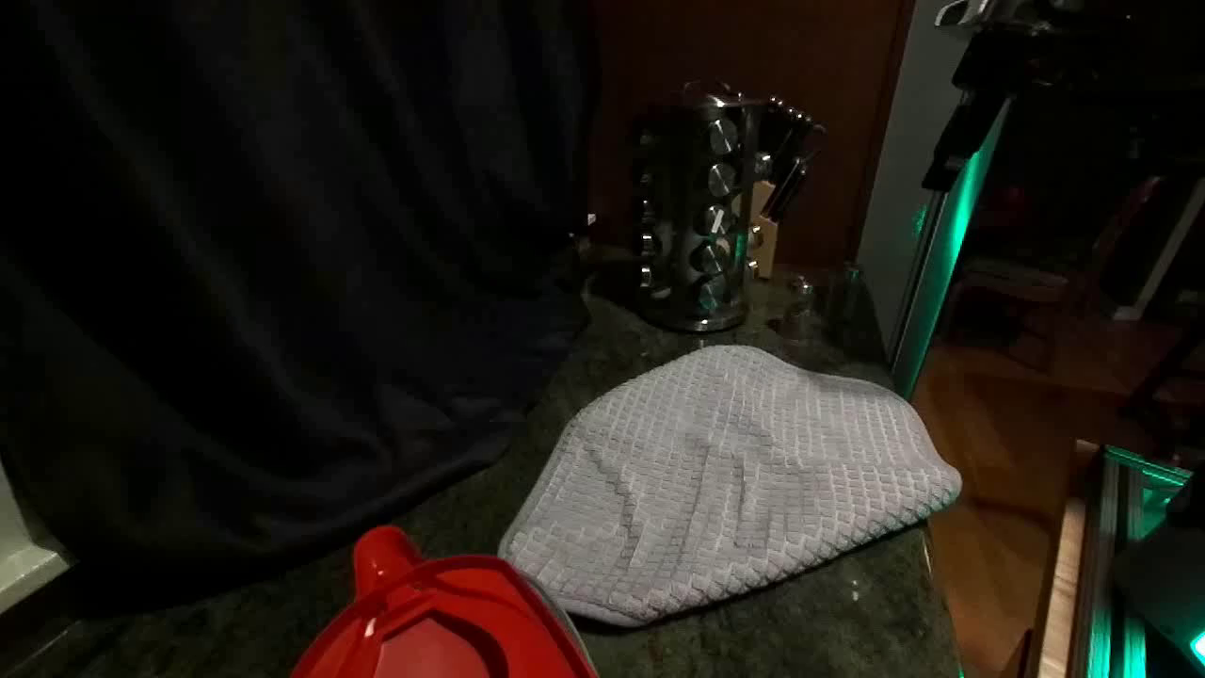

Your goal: Pu the left bottle on the rack

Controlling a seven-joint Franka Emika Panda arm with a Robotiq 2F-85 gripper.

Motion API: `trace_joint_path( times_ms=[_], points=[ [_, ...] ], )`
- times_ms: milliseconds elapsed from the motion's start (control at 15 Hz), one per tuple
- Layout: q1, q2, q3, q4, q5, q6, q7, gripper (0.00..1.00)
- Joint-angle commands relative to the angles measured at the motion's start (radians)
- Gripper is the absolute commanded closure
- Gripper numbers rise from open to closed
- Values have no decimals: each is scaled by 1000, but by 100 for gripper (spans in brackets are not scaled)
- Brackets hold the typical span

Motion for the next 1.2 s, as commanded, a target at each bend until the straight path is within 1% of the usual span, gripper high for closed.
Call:
trace_joint_path(
  times_ms=[0, 533, 800, 1000, 1133],
  points=[
    [-25, 8, 21, 2, 18, -2, -15, 0],
    [-25, 8, 21, 2, 18, -2, -15, 0],
    [-66, -15, 120, -85, -57, 64, 54, 0],
    [-92, -21, 180, -148, -108, 164, 128, 0],
    [-95, -7, 198, -180, -136, 247, 166, 0]
  ],
)
